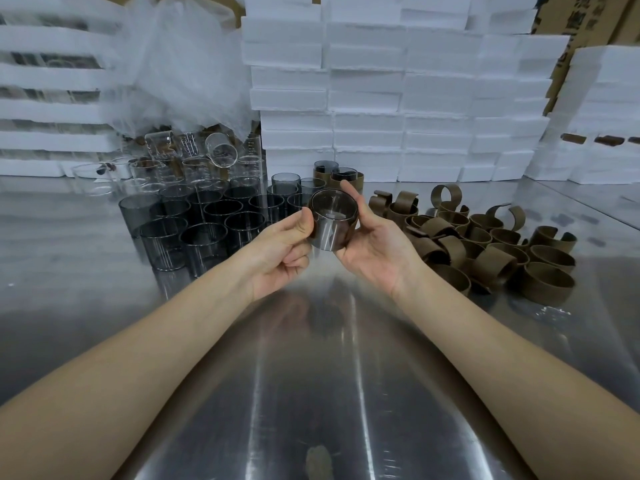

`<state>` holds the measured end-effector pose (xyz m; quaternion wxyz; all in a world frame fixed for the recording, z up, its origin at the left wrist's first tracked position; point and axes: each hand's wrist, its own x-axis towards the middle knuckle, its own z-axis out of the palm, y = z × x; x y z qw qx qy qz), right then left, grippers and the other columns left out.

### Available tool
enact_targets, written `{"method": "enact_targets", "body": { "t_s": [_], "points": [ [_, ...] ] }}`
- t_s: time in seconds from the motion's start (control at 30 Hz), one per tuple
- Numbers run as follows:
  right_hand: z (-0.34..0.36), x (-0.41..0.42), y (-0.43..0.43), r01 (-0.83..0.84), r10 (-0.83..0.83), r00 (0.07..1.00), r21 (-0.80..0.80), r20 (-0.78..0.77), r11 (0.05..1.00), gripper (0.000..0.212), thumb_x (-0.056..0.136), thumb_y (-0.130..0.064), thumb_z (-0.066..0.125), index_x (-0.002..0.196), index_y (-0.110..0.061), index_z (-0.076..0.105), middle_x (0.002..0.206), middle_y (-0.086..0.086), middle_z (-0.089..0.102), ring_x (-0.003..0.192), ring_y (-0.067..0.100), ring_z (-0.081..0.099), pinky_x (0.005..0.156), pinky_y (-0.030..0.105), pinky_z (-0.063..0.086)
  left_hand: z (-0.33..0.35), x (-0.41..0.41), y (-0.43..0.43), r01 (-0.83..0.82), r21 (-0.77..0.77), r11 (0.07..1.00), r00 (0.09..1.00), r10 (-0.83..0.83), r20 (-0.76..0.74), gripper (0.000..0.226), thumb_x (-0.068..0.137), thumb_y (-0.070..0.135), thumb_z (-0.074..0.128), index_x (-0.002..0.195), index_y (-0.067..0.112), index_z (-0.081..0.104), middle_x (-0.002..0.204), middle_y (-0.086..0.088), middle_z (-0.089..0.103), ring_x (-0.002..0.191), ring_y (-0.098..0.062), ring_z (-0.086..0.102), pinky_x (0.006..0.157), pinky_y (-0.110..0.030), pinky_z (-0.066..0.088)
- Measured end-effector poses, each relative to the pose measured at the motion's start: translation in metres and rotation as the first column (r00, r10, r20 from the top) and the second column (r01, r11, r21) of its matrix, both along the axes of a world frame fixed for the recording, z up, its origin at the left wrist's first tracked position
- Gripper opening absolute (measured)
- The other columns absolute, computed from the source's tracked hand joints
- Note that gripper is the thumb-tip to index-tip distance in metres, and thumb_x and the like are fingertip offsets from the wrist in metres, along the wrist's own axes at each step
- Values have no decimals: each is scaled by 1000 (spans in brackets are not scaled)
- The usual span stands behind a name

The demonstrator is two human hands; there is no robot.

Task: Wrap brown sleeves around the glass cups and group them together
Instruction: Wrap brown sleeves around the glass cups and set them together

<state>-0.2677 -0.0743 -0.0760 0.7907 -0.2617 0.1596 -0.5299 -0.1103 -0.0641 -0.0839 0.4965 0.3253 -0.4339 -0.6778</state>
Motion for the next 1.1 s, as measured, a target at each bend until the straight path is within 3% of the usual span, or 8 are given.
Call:
{"method": "enact_targets", "body": {
  "t_s": [0.2,0.33,0.43,0.53,0.67,0.8,0.9,1.1],
  "points": [
    [-3,-1,-1,37,-39,998,-32,-54,999,29,101,-24,43,114,-18,68,118,12,69,102,24,70,78,32,59,-7,-1,1,-4,-65,998,999,7,41,20,79,37,63,93,23,64,60,11,42,42,-1,34,42,-11,30],
    [-6,-6,-1,83,-102,971,-98,-216,992,33,101,-22,44,133,-20,54,114,4,70,97,16,69,82,28,53,-12,-4,3,-22,-121,992,996,32,81,46,90,32,58,134,18,52,88,3,71,78,-11,68,64,-22,56],
    [-8,-6,-1,102,-141,951,-151,-274,983,50,90,-17,56,139,-19,47,118,4,68,110,19,62,101,33,46,-12,-5,5,-59,-190,980,993,76,86,60,81,23,69,138,19,50,123,-3,66,105,-17,68,82,-32,58],
    [-9,-2,-1,84,-117,959,-137,-259,987,47,94,-11,50,141,-14,46,125,10,64,117,24,59,102,39,47,-15,-4,5,-160,-273,949,977,191,90,81,66,6,78,140,21,47,134,3,60,123,-14,58,95,-36,53],
    [-10,2,0,66,-71,979,-29,-190,997,41,98,-13,42,138,-18,50,134,17,57,121,37,56,102,49,46,-16,-4,3,-185,-356,916,961,244,127,80,63,-23,73,128,18,54,126,6,64,119,-21,62,97,-33,52],
    [-10,4,2,42,-44,983,-14,-180,999,42,101,-20,40,141,-12,47,138,18,54,118,35,58,82,43,56,-15,-7,5,-201,-420,885,952,277,127,81,63,-30,68,132,10,51,131,2,61,111,-19,66,87,-29,56],
    [-11,3,2,44,-44,974,-4,-222,999,43,100,-21,40,140,-7,49,139,20,53,123,34,55,95,45,51,-13,-8,7,-215,-449,867,943,304,136,79,66,-32,65,131,11,51,140,-5,55,116,-21,63,83,-24,56],
    [-13,5,5,50,-52,966,-15,-253,999,39,101,-22,38,133,-7,56,136,19,56,119,34,58,98,46,50,-11,-10,11,-224,-490,842,936,326,133,70,67,-36,59,116,14,54,140,4,52,110,-10,65,78,-25,58]
  ]
}}
